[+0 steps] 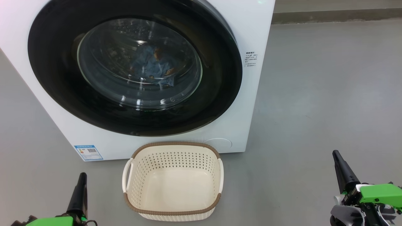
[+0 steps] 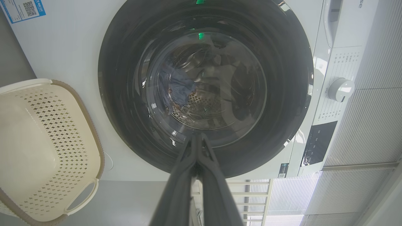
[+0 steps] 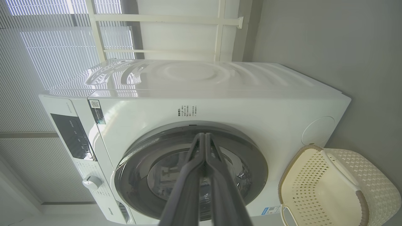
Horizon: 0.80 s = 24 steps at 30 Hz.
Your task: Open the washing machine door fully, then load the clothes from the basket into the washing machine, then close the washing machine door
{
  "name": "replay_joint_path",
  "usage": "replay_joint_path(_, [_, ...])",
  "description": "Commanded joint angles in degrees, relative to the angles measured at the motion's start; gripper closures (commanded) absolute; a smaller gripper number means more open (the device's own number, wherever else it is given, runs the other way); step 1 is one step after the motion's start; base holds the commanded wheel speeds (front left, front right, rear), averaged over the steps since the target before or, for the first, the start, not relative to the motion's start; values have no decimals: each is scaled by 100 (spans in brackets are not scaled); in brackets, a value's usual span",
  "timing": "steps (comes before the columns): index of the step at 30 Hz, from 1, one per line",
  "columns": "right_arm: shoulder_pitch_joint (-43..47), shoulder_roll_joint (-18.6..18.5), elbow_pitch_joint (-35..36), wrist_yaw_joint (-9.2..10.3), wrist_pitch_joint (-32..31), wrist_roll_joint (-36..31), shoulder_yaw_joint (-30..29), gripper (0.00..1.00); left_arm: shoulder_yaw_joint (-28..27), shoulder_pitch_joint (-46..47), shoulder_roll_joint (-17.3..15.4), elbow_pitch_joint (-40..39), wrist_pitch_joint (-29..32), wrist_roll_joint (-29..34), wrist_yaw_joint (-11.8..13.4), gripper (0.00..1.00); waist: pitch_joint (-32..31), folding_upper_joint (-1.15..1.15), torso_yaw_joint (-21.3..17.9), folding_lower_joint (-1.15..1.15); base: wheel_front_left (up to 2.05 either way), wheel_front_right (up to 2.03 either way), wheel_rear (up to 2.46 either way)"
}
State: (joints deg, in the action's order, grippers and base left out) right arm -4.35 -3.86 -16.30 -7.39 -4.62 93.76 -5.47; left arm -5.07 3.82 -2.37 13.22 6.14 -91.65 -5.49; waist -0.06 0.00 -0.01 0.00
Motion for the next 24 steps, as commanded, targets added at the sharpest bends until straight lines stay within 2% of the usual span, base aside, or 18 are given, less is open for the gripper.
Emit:
replay_joint_path(1, [-244,-100,181,-10,18,63,151,100,-156,248,-51,-105,36,-44,-5,100,0,0,0,0,0,0,0])
replay_joint_path(24, [-242,-114,182,-10,33,79,170,100,-156,248,-51,-105,36,-45,-5,100,0,0,0,0,0,0,0])
